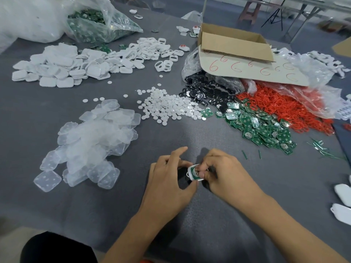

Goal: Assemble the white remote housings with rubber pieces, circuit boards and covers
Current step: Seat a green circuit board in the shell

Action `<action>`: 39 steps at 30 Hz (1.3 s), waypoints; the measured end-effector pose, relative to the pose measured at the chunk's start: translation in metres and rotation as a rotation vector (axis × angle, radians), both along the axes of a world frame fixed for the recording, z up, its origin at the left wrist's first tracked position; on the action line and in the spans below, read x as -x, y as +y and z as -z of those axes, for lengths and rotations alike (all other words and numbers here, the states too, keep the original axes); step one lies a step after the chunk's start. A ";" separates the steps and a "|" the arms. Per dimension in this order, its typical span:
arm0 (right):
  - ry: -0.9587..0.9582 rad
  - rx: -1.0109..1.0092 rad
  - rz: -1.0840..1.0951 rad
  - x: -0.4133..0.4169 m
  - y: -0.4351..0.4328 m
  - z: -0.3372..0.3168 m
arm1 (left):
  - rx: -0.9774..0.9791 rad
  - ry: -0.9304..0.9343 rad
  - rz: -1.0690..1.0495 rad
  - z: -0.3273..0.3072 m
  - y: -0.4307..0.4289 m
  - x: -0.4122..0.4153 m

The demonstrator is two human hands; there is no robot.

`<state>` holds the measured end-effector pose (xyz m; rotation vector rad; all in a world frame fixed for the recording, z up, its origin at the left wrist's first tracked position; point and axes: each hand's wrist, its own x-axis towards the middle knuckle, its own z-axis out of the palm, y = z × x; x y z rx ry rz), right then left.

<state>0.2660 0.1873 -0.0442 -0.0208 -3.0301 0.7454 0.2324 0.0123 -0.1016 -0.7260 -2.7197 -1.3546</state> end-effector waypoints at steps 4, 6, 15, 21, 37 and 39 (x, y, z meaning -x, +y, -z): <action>-0.066 -0.020 0.017 0.008 0.000 -0.004 | 0.009 0.007 -0.005 0.000 0.001 0.001; -0.082 -0.016 0.007 0.011 0.001 -0.006 | 0.016 0.012 -0.002 0.000 0.002 0.000; 0.159 0.113 -0.011 -0.018 0.002 0.005 | 0.055 0.024 0.008 -0.005 0.002 -0.002; 0.205 0.190 0.031 -0.021 0.003 0.004 | 0.081 0.026 0.030 -0.014 0.002 -0.004; 0.153 0.137 0.031 0.137 -0.069 -0.026 | -0.193 -0.083 -0.297 -0.065 -0.014 0.114; 0.154 0.110 0.036 0.167 -0.078 -0.029 | -0.131 -0.070 -0.322 -0.074 -0.017 0.145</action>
